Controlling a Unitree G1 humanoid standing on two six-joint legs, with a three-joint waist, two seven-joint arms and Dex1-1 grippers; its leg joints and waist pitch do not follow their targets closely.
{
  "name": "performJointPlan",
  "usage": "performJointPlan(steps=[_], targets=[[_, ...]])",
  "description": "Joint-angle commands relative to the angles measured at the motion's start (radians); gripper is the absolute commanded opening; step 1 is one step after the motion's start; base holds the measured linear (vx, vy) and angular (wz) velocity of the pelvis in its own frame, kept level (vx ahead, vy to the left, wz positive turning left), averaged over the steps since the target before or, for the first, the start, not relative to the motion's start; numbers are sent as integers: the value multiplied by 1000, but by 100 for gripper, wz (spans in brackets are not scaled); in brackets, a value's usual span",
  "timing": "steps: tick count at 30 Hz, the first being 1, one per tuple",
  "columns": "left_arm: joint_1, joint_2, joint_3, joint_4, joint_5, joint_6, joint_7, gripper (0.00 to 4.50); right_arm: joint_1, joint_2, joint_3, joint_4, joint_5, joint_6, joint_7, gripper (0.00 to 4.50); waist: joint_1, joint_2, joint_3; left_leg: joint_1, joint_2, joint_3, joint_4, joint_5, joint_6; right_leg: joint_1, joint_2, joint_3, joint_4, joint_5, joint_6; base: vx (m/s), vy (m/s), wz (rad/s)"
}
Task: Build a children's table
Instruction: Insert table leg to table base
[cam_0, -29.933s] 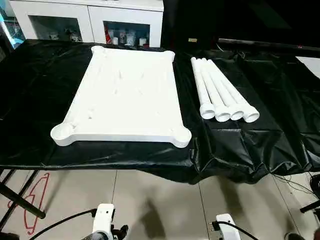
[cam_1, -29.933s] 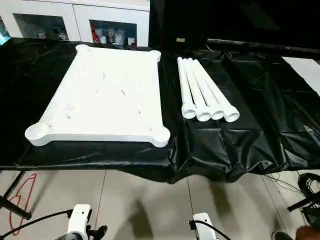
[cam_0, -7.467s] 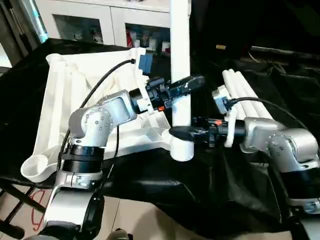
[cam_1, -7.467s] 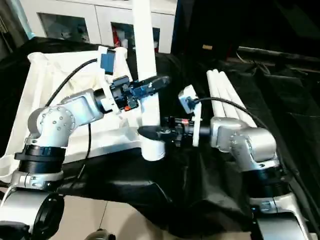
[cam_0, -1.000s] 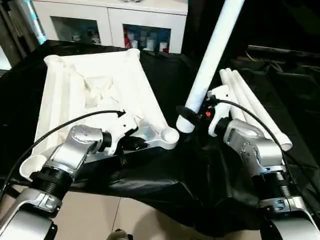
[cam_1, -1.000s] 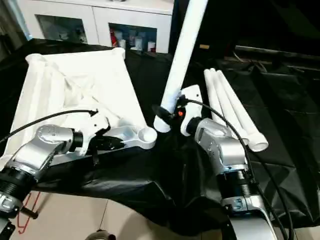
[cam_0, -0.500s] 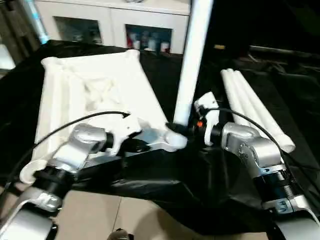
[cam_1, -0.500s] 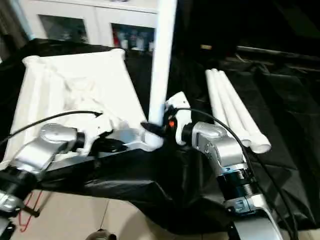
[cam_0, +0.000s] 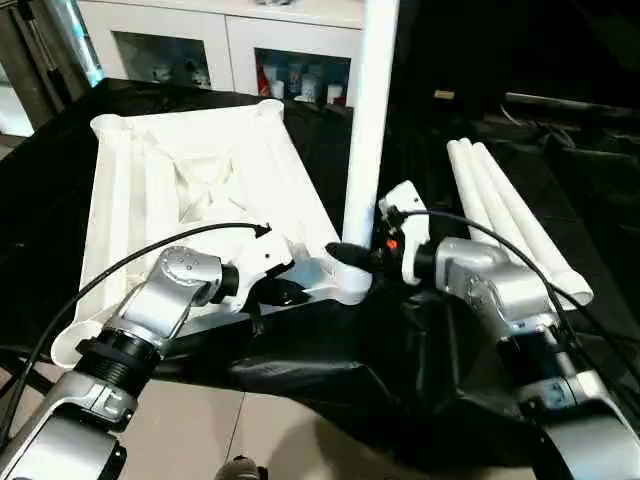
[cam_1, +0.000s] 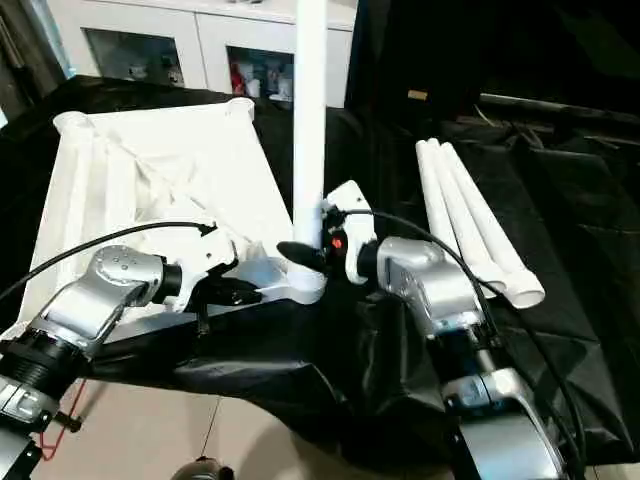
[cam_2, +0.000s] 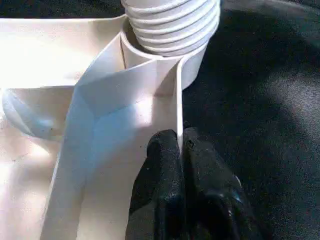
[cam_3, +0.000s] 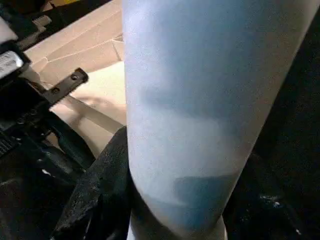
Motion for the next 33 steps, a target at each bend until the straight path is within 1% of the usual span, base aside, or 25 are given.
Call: performJointPlan(steps=[1,5,7,10,14,15,19,22,26,27,28,29,30,31,32,33], targets=[[4,-14,-26,-47,-3,0,-34,0,-8,5,14,21,-9,-4,9,191,-3,6,-80,23,41,-11,-72,-82,-12,47,-83,47,-59,82,-256,0,0,0],[6,-16,-26,-56,-3,5,-36,0,-13,6,19,38,-15,-4,19,191,-2,6,-80,23,42,-10,-72,-88,-9,46,-84,47,-60,69,-256,0,0,0],[4,-19,-25,-52,1,3,-31,0,-16,5,23,49,-20,2,31,191,-2,7,-78,23,42,-10,-73,-104,-14,46,-84,47,-63,41,-253,0,0,0],[-2,-23,-22,-50,0,4,-31,0,-17,5,21,72,-30,-16,30,191,-3,5,-80,23,42,-10,-72,-92,-13,46,-84,47,-60,55,-253,0,0,0],[-3,-27,-13,-53,-2,7,-23,0,-15,15,4,86,-22,-20,23,191,-3,6,-79,24,42,-10,-73,-97,-12,46,-83,47,-61,55,-254,0,0,0],[-5,-29,-11,-51,1,5,-16,0,-9,20,-10,95,-13,-21,17,191,-3,7,-79,24,42,-11,-73,-104,-13,45,-84,47,-62,47,-255,0,0,0],[-7,-34,-5,-43,2,4,-3,0,4,25,-33,106,-3,-30,9,191,-3,6,-78,24,43,-11,-74,-110,-16,46,-84,47,-63,37,-254,0,0,0],[-14,-44,15,-31,-5,0,16,0,36,35,-65,106,14,-43,-13,191,0,6,-78,24,44,-11,-74,-111,-16,45,-86,48,-64,36,-252,0,0,0],[-20,-54,29,-20,-12,-3,30,0,73,46,-87,103,26,-62,-24,191,2,7,-78,24,43,-11,-74,-119,-16,44,-86,48,-67,21,-248,0,0,0],[-22,-55,31,-17,-12,-4,34,0,85,53,-99,102,32,-70,-28,191,5,13,-78,25,44,-12,-74,-124,-19,43,-88,48,-67,15,-248,0,0,0],[-24,-57,32,-14,-11,-6,38,0,98,62,-116,105,39,-83,-42,191,5,10,-78,25,45,-11,-76,-132,-22,43,-87,48,-68,10,-245,0,0,0],[-24,-58,34,-12,-10,-8,40,0,108,70,-128,106,42,-92,-52,191,6,16,-79,26,45,-12,-76,-137,-24,42,-88,48,-67,9,-246,0,0,0],[-25,-61,37,-8,-10,-10,45,0,123,78,-139,106,45,-108,-60,191,6,16,-79,25,44,-13,-77,-141,-28,43,-86,47,-67,12,-246,0,0,0],[-26,-63,39,-5,-9,-11,48,0,134,84,-147,106,47,-123,-65,191,5,14,-78,25,45,-13,-77,-148,-29,42,-86,47,-68,11,-246,0,0,0],[-27,-65,41,-1,-8,-14,50,0,153,95,-161,105,52,-145,-77,191,5,18,-79,27,44,-13,-78,-152,-32,41,-85,46,-69,13,-246,0,0,0],[-28,-66,42,1,-7,-16,52,0,163,100,-168,103,57,-152,-81,191,5,17,-78,27,45,-13,-78,-156,-32,41,-86,46,-69,13,-247,0,0,0]])
